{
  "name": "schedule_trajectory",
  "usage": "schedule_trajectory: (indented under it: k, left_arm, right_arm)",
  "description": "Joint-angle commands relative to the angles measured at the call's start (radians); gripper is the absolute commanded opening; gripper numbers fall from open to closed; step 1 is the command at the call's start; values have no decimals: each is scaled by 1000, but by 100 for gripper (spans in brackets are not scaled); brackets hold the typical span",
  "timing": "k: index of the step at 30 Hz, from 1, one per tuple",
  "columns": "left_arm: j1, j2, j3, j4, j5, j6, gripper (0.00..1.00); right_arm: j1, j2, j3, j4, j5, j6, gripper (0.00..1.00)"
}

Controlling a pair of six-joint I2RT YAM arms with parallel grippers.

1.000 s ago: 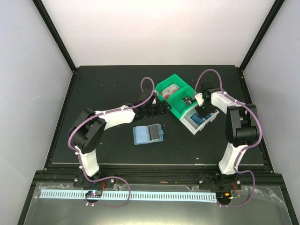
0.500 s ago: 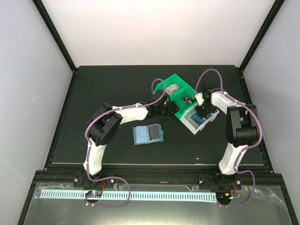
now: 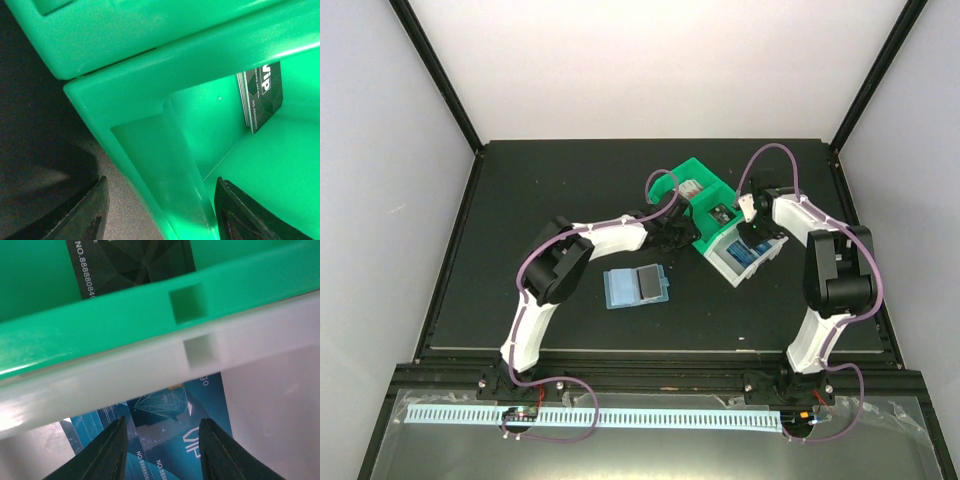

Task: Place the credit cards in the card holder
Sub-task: Pick up the credit card from the storage box.

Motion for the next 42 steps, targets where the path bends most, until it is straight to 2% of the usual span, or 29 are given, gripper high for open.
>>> schedule_trajectory:
  k: [1,12,18,30,42]
  left_arm:
    - [-7,25,63,-104,-48,-43,58]
    - [-7,27,61,-125,-64,-59,52]
    - [-7,29,60,-120,-62,-56,51]
    - [-5,27,56,-123,-64,-53,51]
    - [-4,25,54,-129,-68,-56,49]
  right_arm:
    - [1,-37,7,11,31,6,41]
    - [2,6,26,-7,-13,13,48]
    - [2,30,32,-6,26,26,49]
    - [2,46,51,0,100,55,37]
    - [2,-5,55,16,130,59,35]
